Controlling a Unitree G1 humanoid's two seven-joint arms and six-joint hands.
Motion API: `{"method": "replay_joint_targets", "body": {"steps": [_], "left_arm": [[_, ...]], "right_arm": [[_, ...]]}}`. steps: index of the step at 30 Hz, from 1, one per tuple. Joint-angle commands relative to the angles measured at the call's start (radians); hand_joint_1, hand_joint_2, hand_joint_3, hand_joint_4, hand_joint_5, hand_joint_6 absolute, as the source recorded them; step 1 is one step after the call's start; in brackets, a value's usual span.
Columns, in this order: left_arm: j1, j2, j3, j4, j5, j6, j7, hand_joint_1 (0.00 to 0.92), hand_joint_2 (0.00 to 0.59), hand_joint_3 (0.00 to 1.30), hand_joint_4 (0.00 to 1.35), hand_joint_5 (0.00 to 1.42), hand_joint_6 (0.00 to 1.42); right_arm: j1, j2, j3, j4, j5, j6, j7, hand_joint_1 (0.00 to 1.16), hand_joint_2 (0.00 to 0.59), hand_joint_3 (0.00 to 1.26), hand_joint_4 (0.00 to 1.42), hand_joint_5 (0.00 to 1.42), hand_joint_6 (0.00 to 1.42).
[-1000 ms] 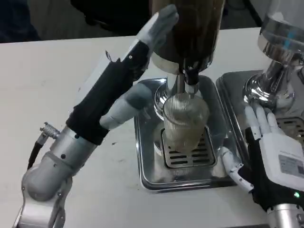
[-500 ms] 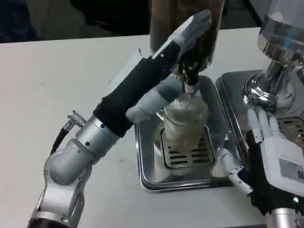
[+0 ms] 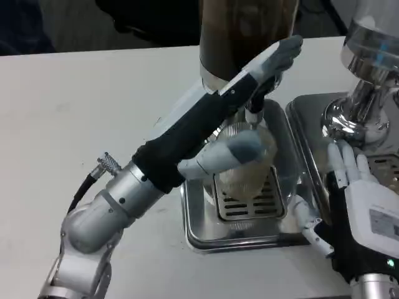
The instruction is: Grasp the cup under the faucet to collect the drink, then remove the cup.
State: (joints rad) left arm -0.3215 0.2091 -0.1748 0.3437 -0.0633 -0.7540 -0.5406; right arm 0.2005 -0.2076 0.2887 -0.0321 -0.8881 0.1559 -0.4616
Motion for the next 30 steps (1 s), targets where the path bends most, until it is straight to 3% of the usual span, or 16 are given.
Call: {"method": "replay_joint_targets", "body": {"steps": [1, 9, 15, 16, 18, 20, 25, 30], "left_arm": [[0.031, 0.029, -0.026, -0.012, 0.065, -0.039, -0.005, 0.000, 0.085, 0.00, 0.00, 0.07, 0.03], [0.039, 0.064, -0.028, -0.021, 0.146, -0.076, 0.041, 0.000, 0.092, 0.00, 0.00, 0.08, 0.04], [0.039, 0.075, -0.038, -0.022, 0.184, -0.085, 0.073, 0.000, 0.093, 0.00, 0.00, 0.08, 0.05], [0.039, 0.076, -0.040, -0.023, 0.193, -0.087, 0.080, 0.000, 0.093, 0.00, 0.00, 0.08, 0.05], [0.039, 0.077, -0.044, -0.023, 0.201, -0.088, 0.090, 0.000, 0.093, 0.00, 0.00, 0.08, 0.05], [0.040, 0.079, -0.048, -0.023, 0.201, -0.087, 0.097, 0.000, 0.093, 0.00, 0.00, 0.08, 0.05], [0.042, 0.086, -0.048, -0.019, 0.191, -0.084, 0.112, 0.000, 0.094, 0.00, 0.00, 0.08, 0.05], [0.039, 0.091, -0.048, -0.016, 0.184, -0.082, 0.118, 0.000, 0.095, 0.00, 0.00, 0.08, 0.05]], "right_arm": [[-0.011, -0.003, 0.000, 0.003, 0.006, -0.005, 0.004, 0.16, 0.489, 0.02, 0.00, 0.00, 0.14], [-0.017, -0.007, 0.001, 0.008, 0.016, -0.009, 0.011, 0.16, 0.489, 0.02, 0.00, 0.00, 0.15], [-0.021, -0.003, -0.010, 0.013, 0.063, -0.030, 0.023, 0.16, 0.485, 0.02, 0.00, 0.00, 0.15], [-0.023, -0.004, -0.016, 0.016, 0.086, -0.046, 0.027, 0.16, 0.483, 0.02, 0.00, 0.00, 0.15], [-0.029, -0.006, -0.032, 0.021, 0.145, -0.085, 0.045, 0.23, 0.407, 0.01, 0.00, 0.00, 0.15], [-0.036, -0.007, -0.046, 0.027, 0.196, -0.118, 0.065, 0.26, 0.374, 0.00, 0.00, 0.00, 0.14], [-0.081, -0.013, -0.090, 0.062, 0.380, -0.210, 0.191, 0.35, 0.299, 0.00, 0.00, 0.00, 0.09], [-0.144, -0.021, -0.124, 0.123, 0.501, -0.252, 0.310, 0.59, 0.231, 0.00, 0.00, 0.00, 0.00]]}}
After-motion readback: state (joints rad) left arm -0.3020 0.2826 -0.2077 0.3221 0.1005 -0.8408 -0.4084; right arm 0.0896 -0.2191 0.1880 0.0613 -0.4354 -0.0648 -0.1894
